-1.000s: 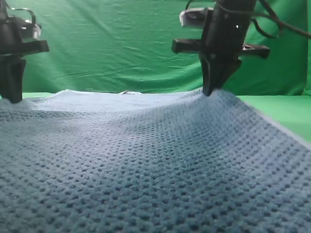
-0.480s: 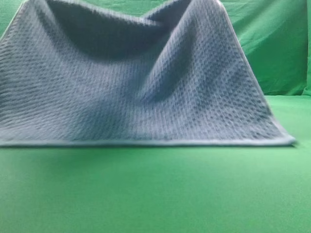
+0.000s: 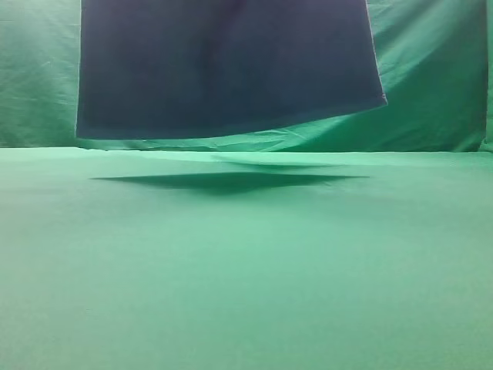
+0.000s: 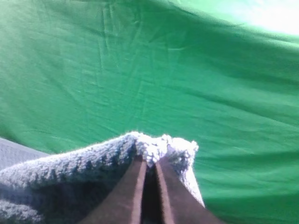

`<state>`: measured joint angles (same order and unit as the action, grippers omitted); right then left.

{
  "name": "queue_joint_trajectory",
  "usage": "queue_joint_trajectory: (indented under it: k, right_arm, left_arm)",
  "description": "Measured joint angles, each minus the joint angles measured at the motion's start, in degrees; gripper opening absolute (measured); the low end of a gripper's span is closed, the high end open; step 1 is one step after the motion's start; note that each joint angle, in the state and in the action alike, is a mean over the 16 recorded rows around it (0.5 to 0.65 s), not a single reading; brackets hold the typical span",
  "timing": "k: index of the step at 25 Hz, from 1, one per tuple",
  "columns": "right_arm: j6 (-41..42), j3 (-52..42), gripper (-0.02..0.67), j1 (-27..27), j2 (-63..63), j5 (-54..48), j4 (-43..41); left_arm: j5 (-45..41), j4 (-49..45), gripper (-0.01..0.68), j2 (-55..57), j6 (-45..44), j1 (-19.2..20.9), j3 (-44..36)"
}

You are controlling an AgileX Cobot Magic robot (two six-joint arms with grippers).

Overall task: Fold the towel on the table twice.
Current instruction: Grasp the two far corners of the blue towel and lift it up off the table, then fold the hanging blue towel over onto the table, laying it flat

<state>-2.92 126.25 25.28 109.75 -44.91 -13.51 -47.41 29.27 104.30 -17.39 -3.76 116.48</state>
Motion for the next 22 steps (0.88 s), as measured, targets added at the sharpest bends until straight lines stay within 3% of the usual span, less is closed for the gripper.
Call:
queue_joint_trajectory:
  k: [8,16,22]
  right_arm:
    - [0.7,-4.4,0.0,-0.8,-0.5,-6.7,0.0]
    - [0.5,-10.5,0.0,-0.1,-5.3,-12.9,0.2]
    - [-0.2,-21.7,0.0,1.5,-13.5,-12.4,0.4]
  left_arm:
    - [-0.2,-1.2,0.0,-2.5,-0.2,0.0,-7.6]
    - [2.1,-0.8,0.0,-11.2,-0.3,0.0,-21.8]
    - [3.8,-0.3,0.0,-20.3,-0.4,0.0,-33.8]
